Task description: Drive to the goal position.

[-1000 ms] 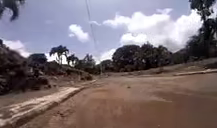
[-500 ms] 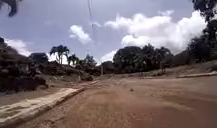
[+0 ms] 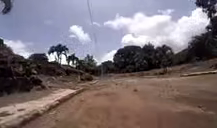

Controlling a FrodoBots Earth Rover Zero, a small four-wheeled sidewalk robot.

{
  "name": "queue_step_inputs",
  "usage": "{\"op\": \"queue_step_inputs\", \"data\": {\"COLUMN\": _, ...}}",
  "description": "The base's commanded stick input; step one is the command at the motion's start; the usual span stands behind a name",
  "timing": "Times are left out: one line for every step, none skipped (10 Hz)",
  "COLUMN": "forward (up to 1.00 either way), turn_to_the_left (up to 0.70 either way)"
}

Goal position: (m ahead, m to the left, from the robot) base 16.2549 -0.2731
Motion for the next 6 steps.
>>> {"op": "queue_step_inputs", "data": {"forward": 0.70, "turn_to_the_left": 0.00}}
{"op": "queue_step_inputs", "data": {"forward": 0.70, "turn_to_the_left": 0.00}}
{"op": "queue_step_inputs", "data": {"forward": 0.70, "turn_to_the_left": 0.00}}
{"op": "queue_step_inputs", "data": {"forward": 0.70, "turn_to_the_left": 0.00}}
{"op": "queue_step_inputs", "data": {"forward": 0.70, "turn_to_the_left": 0.00}}
{"op": "queue_step_inputs", "data": {"forward": 0.70, "turn_to_the_left": 0.00}}
